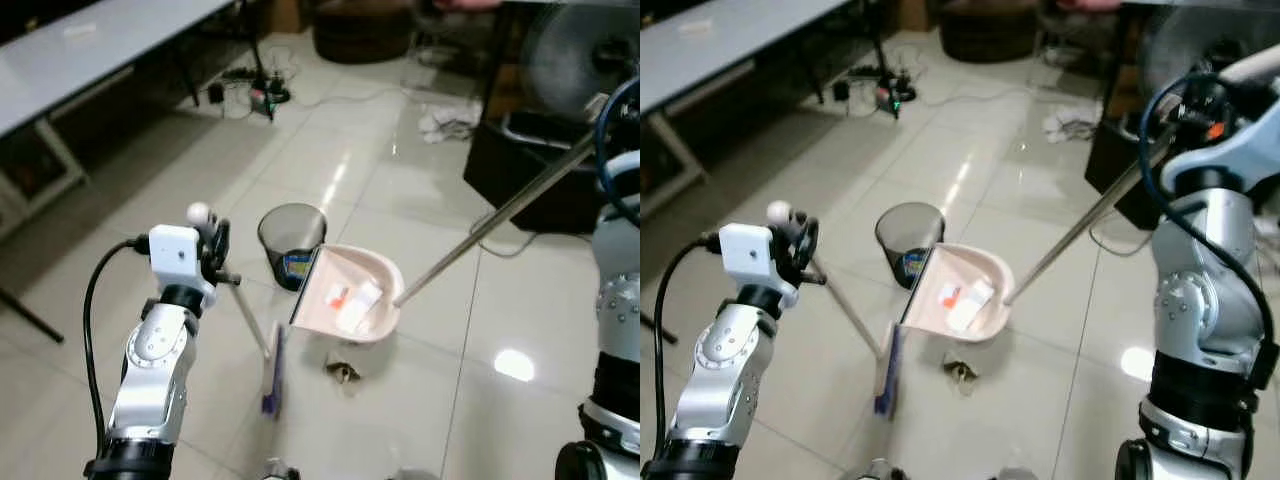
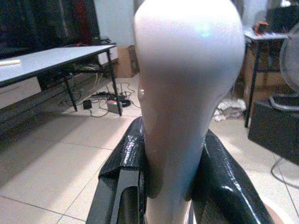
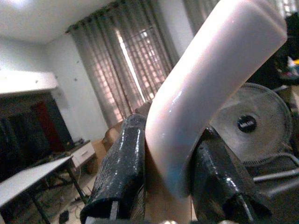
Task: Sweep floor
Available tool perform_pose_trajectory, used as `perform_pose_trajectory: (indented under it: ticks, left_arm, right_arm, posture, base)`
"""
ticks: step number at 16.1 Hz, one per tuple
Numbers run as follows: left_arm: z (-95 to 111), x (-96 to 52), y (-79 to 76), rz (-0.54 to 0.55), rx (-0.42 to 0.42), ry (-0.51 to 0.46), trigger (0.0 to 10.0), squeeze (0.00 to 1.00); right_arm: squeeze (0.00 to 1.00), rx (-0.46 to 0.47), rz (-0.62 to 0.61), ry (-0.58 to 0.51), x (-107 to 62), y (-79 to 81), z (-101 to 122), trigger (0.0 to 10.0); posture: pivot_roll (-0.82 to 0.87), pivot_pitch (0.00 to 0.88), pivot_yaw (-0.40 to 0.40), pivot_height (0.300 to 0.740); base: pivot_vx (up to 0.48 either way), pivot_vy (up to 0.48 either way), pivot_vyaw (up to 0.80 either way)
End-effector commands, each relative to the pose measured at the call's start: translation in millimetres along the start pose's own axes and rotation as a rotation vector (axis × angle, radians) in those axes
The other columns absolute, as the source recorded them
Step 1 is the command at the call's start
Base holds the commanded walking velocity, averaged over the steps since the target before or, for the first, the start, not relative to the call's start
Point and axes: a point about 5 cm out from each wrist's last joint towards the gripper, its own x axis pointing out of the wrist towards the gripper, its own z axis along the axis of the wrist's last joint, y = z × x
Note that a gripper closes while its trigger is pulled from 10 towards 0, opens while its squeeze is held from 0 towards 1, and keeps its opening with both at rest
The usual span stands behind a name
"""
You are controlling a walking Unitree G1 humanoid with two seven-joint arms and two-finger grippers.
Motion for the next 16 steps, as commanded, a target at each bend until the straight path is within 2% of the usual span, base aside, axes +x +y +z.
perform_pose_trajectory:
  ticks: [1,3,9,11,16]
  left_arm:
    - [4.1,-3.6,10.6,0.043,0.040,-0.010,10.0,0.00]
    - [5.7,-4.3,10.3,0.059,0.040,-0.014,10.0,0.00]
    - [5.5,-8.9,10.6,0.066,0.055,-0.007,10.0,0.00]
    - [5.1,-8.1,5.8,0.038,0.063,-0.006,10.0,0.00]
    - [3.0,-4.2,5.2,0.041,0.048,0.002,10.0,0.00]
  right_arm:
    - [0.00,0.055,0.062,-0.017,0.8,17.4,3.1,10.0]
    - [0.00,0.067,0.064,-0.016,2.2,17.5,2.4,10.0]
    - [0.00,0.087,0.055,-0.020,5.3,16.8,1.0,10.0]
    - [0.00,0.086,0.050,-0.022,2.3,15.2,0.8,10.0]
    - [0.00,0.067,0.048,-0.022,0.7,12.7,0.7,10.0]
  posture:
    - [-0.02,0.064,0.055,0.740]
    - [-0.02,0.060,0.047,0.740]
    - [-0.01,0.066,0.049,0.740]
    - [-0.02,0.067,0.057,0.740]
    - [-0.04,0.060,0.061,0.740]
  base:
    - [0.352,0.000,0.80]
    - [0.352,0.000,0.66]
    - [0.355,0.000,0.00]
    - [0.354,0.000,0.00]
    - [0.355,0.000,0.00]
